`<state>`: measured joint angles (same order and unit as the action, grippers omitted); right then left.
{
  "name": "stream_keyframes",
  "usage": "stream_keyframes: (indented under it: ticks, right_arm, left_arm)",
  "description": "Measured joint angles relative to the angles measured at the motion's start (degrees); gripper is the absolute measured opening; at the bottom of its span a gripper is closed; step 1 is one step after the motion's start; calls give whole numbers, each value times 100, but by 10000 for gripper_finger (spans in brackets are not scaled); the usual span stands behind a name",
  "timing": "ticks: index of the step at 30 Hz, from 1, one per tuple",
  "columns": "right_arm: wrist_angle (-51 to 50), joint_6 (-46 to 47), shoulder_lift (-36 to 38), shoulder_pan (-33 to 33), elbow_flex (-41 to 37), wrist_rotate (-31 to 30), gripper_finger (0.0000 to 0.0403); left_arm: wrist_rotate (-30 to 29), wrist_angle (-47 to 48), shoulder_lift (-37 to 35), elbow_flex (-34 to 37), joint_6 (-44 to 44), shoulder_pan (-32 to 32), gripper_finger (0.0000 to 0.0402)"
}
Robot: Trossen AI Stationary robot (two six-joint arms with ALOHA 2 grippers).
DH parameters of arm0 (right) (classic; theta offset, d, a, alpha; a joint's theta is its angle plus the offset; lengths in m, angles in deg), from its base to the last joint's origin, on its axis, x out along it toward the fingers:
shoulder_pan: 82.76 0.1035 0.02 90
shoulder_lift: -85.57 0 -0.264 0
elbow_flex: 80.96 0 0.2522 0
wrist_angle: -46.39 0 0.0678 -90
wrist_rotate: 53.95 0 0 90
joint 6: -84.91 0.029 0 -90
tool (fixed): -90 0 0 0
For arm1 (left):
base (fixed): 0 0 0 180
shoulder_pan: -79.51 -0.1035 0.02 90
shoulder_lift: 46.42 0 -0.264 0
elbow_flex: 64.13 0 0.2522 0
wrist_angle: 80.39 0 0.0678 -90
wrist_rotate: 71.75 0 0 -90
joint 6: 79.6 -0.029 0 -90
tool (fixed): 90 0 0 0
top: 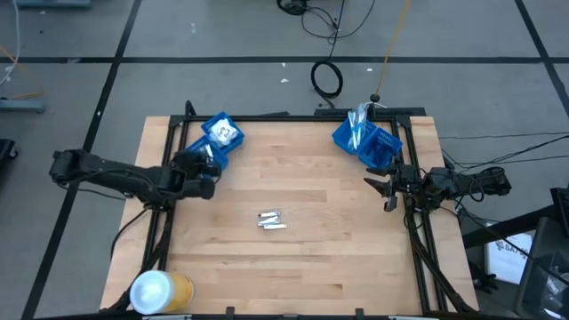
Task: Pick & Place Travel size toiletries
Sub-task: Put the silver nail cutter into the left blue basket
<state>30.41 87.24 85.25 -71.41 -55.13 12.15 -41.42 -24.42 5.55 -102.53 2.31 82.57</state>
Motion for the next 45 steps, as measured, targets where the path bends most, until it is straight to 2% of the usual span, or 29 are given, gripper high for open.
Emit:
stream_keyframes:
  ticks: [8, 16, 24, 31, 38, 45]
  right_arm:
    - [15, 0, 2, 0, 0, -2, 139]
    - [15, 0, 0, 0, 0, -2, 139]
    - [15, -2, 1, 0, 0, -4, 139]
    - [21, -2, 0, 0, 0, -7, 139]
    - [20, 0, 2, 0, 0, -4, 139]
    - [20, -7, 2, 0, 0, -4, 139]
  left_arm:
    - [7, -197, 0, 800, 1184, 1, 60]
    - [26, -366, 0, 973, 1296, 1, 62]
    - [97, -482, -2, 628, 348, -87, 62]
    - [1079, -507, -2, 289, -697, -938, 62]
    - [1337, -620, 20, 280, -1130, -1636, 62]
    - [1516, -917, 20, 280, -1538, -1870, 62]
